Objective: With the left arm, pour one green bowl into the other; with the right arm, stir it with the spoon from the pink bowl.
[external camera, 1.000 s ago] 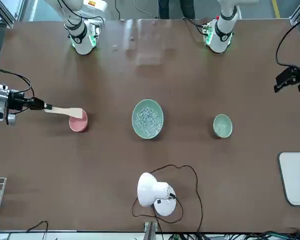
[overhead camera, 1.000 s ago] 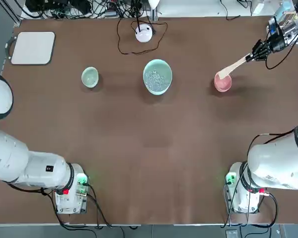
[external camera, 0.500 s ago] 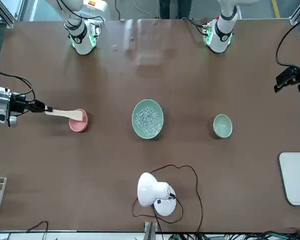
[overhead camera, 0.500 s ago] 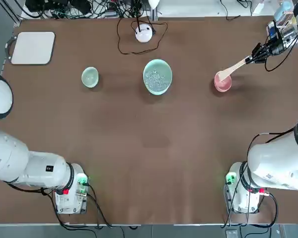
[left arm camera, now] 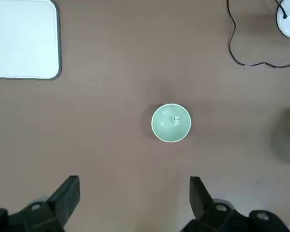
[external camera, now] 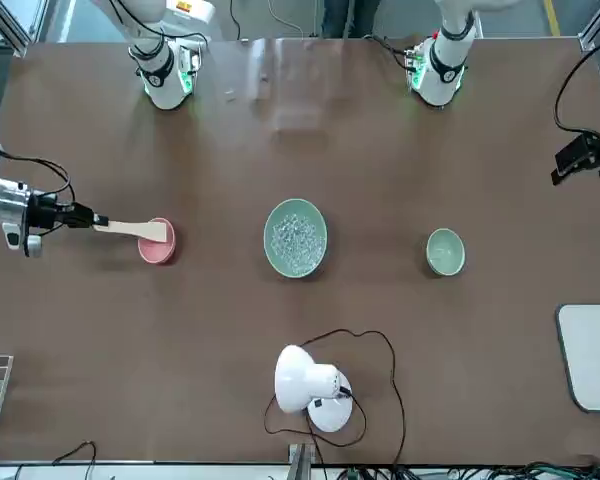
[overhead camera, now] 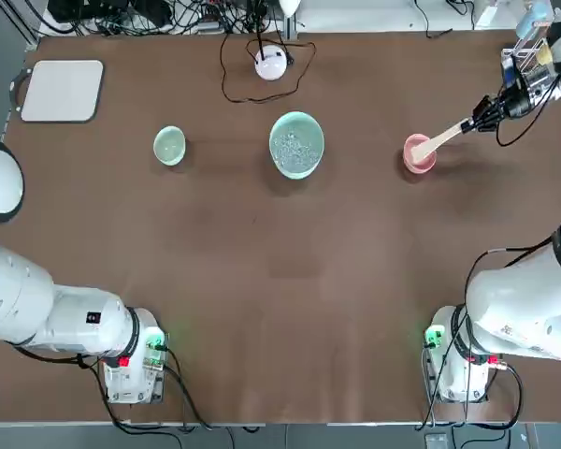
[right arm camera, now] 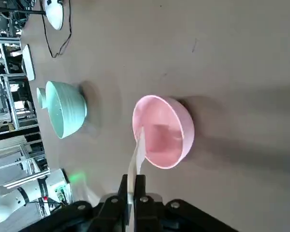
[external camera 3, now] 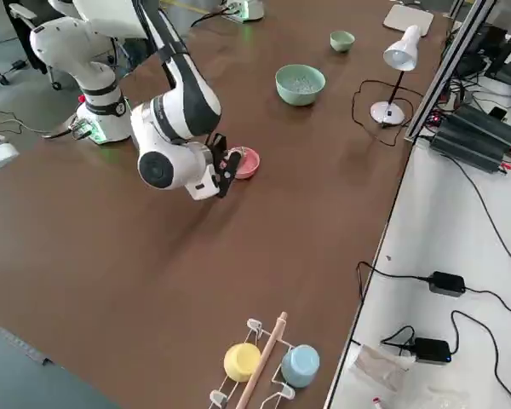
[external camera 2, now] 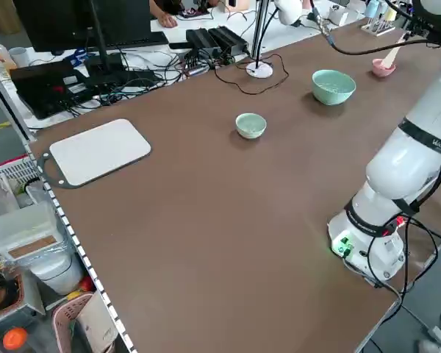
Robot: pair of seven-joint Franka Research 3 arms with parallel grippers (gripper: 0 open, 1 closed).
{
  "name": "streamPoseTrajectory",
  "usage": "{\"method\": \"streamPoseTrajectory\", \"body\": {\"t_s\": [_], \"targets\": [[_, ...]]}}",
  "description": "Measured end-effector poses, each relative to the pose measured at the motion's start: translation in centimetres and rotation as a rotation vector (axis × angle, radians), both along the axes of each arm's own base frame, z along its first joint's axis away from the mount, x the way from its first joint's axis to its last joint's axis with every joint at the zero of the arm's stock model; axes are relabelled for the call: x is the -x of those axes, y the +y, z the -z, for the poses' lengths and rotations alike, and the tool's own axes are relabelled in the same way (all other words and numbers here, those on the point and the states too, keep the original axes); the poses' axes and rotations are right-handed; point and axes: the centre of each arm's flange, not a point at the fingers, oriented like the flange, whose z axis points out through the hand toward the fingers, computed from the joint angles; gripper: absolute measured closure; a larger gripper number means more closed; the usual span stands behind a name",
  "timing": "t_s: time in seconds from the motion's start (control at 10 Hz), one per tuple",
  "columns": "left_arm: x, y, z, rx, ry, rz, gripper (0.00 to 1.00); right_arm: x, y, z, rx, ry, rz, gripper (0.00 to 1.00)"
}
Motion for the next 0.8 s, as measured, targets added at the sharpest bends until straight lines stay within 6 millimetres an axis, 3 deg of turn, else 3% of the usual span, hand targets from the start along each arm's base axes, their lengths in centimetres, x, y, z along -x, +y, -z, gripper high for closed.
{"method": "streamPoseTrajectory", "body": {"t_s": [0.8], "targets": [[0.0,0.0,0.0,0.0,0.0,0.0,0.0,0.28,-0.71,1.2,-0.03,-0.001,0.033,0.94]]}}
